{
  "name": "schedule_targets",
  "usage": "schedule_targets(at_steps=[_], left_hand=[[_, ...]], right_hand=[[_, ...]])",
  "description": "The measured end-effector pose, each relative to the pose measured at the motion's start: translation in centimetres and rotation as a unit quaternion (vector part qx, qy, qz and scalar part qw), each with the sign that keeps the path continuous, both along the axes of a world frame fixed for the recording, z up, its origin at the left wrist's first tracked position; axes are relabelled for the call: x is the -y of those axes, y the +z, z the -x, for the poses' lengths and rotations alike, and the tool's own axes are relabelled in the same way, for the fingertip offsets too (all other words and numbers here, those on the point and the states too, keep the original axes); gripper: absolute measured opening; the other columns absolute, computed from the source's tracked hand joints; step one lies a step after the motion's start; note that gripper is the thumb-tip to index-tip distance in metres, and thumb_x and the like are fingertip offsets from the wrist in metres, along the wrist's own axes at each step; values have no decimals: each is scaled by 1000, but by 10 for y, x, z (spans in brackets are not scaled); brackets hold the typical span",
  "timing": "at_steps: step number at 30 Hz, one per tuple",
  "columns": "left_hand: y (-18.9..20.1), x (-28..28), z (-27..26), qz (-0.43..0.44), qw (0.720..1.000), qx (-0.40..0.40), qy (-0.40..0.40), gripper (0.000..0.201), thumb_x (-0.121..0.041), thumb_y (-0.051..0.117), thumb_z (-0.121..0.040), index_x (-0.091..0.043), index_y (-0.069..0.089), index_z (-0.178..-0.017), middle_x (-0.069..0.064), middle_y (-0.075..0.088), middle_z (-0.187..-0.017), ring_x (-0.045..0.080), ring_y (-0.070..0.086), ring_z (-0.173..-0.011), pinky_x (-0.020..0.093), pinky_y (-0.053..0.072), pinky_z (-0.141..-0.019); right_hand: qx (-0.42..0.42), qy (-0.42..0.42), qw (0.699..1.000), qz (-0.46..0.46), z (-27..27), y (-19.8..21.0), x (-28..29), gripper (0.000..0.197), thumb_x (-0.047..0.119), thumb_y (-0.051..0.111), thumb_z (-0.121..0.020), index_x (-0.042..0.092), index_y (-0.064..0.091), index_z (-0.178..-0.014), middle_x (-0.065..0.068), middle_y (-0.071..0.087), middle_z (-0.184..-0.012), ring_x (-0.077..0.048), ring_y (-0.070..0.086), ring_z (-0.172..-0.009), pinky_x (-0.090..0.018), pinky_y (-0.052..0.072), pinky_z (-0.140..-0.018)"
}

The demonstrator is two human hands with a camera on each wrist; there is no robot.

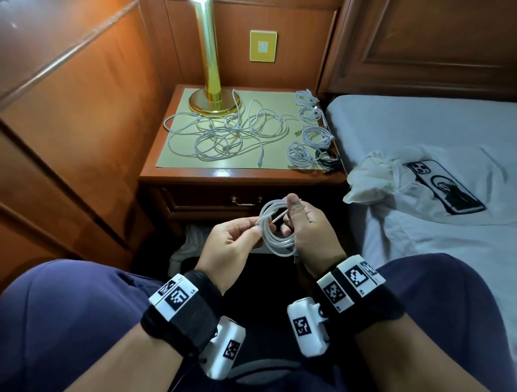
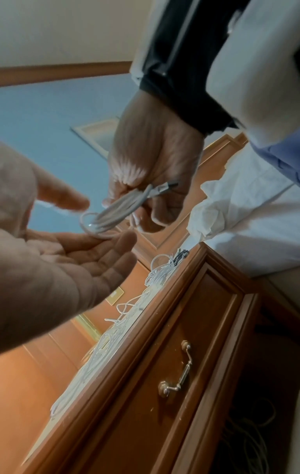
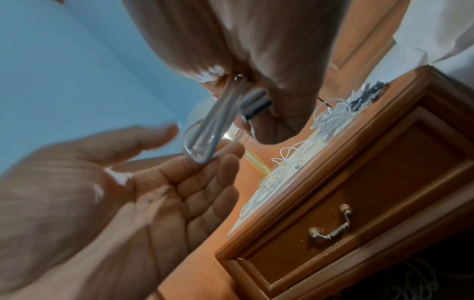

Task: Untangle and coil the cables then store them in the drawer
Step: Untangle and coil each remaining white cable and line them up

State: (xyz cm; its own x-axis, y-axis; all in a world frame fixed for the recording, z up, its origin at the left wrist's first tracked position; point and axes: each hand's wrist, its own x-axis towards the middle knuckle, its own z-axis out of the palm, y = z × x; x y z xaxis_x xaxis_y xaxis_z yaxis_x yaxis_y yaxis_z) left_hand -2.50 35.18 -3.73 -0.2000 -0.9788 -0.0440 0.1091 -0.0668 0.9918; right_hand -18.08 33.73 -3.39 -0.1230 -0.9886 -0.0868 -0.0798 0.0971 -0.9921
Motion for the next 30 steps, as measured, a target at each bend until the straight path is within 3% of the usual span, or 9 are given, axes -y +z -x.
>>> schedule_targets(at_steps=[3,6,11,13,16,20,23,27,30], left_hand=[[-3,-1,3,29,998,55,20,14,-23,73,-87,-15,76,-98,2,78,-88,15,74,-85,35,59,-84],[-8,2,6,12,997,63,40,7,-11,68,-93,-13,74,-91,1,77,-80,11,72,-77,30,58,-78],[-3,6,1,-155,979,-114,-73,22,-28,62,-91,-12,66,-76,7,64,-79,21,59,-74,36,41,-76],[-1,7,-1,-169,972,-125,-103,27,-34,58,-91,-15,61,-71,6,59,-82,23,53,-78,40,39,-79],[-2,8,1,-155,973,-150,-78,32,-30,61,-94,-12,60,-68,10,59,-88,30,53,-85,47,41,-89],[-6,6,5,-148,973,-174,-44,20,-21,62,-91,-9,69,-76,15,62,-86,27,59,-80,47,48,-88],[-8,6,4,-143,967,-201,-61,12,-13,61,-95,-2,63,-97,15,60,-85,25,59,-77,41,49,-81],[-4,10,1,-139,970,-181,-81,14,-15,56,-93,-7,61,-104,1,54,-68,16,51,-68,33,42,-72],[-3,10,0,-96,982,-152,-58,25,-14,68,-83,-5,61,-106,1,57,-69,15,54,-68,31,46,-72]], right_hand=[[-116,10,993,22,0,-4,-1,49,50,39,-102,9,63,-89,5,53,-60,-12,52,-58,-32,42,-62],[-184,21,981,49,-3,-3,-3,45,44,38,-103,8,63,-92,0,56,-71,-11,54,-64,-29,43,-64],[-208,27,976,57,2,-7,4,39,49,39,-101,23,55,-75,-6,56,-80,-13,53,-69,-28,39,-70],[-199,24,977,66,2,-9,4,43,52,38,-98,22,53,-72,-5,53,-77,-12,51,-67,-29,39,-69],[-210,14,974,86,2,-6,2,40,42,42,-101,16,58,-76,-7,53,-84,-4,52,-73,-14,38,-71],[-205,-5,972,115,1,-4,1,36,48,43,-96,22,59,-77,-5,58,-85,-3,56,-75,-9,38,-69],[-187,-3,974,127,-1,-4,0,35,42,47,-99,17,65,-83,-6,63,-84,-8,60,-74,-14,42,-67],[-171,12,976,137,-2,-5,-3,36,40,48,-101,18,63,-77,5,59,-71,-4,55,-65,-18,41,-63],[-182,20,972,151,0,-3,-2,41,45,48,-100,14,67,-81,-1,60,-71,-6,54,-64,-17,41,-61]])
